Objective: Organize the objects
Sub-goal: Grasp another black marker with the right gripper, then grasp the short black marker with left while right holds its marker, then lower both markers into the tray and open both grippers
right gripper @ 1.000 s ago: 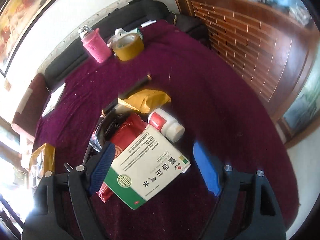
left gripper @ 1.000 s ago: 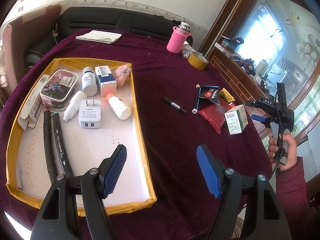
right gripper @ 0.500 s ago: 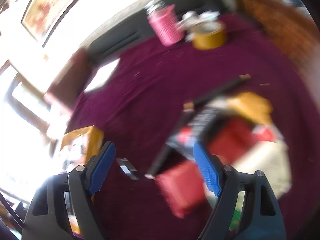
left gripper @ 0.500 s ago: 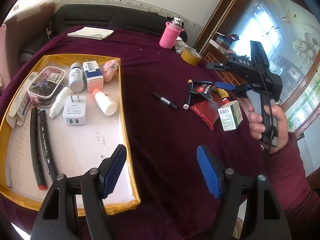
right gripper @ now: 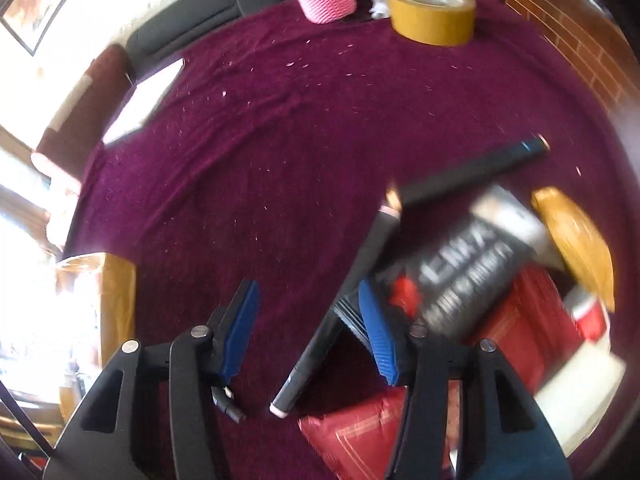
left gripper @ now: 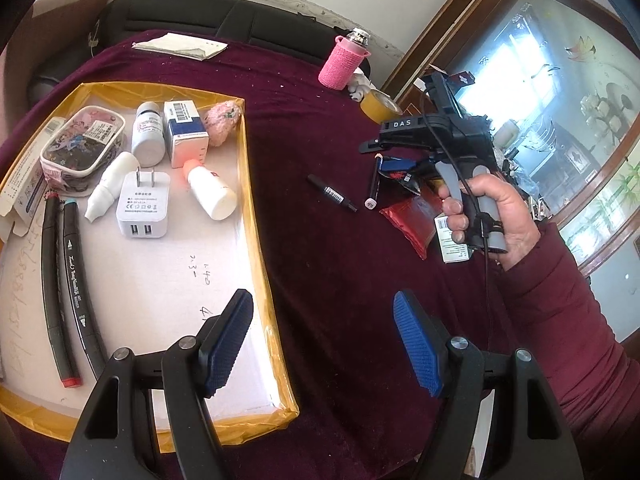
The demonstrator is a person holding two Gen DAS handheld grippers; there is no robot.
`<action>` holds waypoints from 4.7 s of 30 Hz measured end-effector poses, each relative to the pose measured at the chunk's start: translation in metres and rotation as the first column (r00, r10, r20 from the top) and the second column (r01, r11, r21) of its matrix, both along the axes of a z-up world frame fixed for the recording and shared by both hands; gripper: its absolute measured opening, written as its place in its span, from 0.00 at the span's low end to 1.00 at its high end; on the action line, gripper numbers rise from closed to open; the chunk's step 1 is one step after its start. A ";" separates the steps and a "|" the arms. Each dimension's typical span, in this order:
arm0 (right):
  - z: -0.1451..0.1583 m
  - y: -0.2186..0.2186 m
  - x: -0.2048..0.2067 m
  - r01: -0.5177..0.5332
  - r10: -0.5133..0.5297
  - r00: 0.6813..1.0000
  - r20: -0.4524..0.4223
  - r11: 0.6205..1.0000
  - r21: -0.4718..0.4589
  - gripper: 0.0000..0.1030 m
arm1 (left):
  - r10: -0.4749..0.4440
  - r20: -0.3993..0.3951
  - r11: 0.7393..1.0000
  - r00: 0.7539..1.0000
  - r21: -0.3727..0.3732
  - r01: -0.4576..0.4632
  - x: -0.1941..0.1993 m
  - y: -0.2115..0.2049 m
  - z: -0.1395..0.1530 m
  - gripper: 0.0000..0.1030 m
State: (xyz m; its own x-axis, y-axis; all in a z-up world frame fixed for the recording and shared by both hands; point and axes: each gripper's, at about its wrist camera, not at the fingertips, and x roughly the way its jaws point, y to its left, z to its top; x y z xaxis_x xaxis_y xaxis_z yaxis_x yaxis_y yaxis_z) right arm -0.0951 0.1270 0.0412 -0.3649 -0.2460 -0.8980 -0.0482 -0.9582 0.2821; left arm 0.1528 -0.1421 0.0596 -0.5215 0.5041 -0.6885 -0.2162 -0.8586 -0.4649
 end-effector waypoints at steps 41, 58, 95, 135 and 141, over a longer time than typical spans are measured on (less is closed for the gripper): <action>-0.019 0.033 0.145 -0.054 0.021 0.968 -0.249 0.991 -0.126 0.12 | 0.142 0.072 0.953 0.987 -0.279 -0.117 -0.153 0.122 -0.038 0.54; -0.023 0.034 0.141 -0.057 0.011 0.963 -0.271 0.985 -0.164 0.12 | 0.060 -0.049 0.949 0.997 -0.306 -0.072 -0.121 0.118 -0.024 0.11; -0.003 -0.063 0.158 -0.187 0.164 0.964 -0.208 0.977 -0.097 0.12 | 0.342 -0.114 0.940 0.933 0.031 -0.340 0.025 -0.125 0.010 0.12; -0.012 -0.259 0.180 -0.525 0.515 0.849 -0.117 0.848 -0.078 0.13 | 0.457 -0.059 0.889 0.888 0.074 -0.452 0.016 -0.157 0.002 0.55; 0.005 -0.253 0.188 -0.500 0.491 0.855 -0.168 0.866 -0.011 0.26 | 0.460 -0.103 0.887 0.882 0.028 -0.460 0.026 -0.157 0.012 0.64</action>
State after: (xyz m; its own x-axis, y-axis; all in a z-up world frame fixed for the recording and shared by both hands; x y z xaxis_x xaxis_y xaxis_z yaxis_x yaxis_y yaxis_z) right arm 0.0929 -0.1257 0.0463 -0.3152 -0.4762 -0.8209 0.4770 -0.8273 0.2967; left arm 0.1787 -0.2994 0.0712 -0.7637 0.1913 -0.6166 0.1558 -0.8722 -0.4636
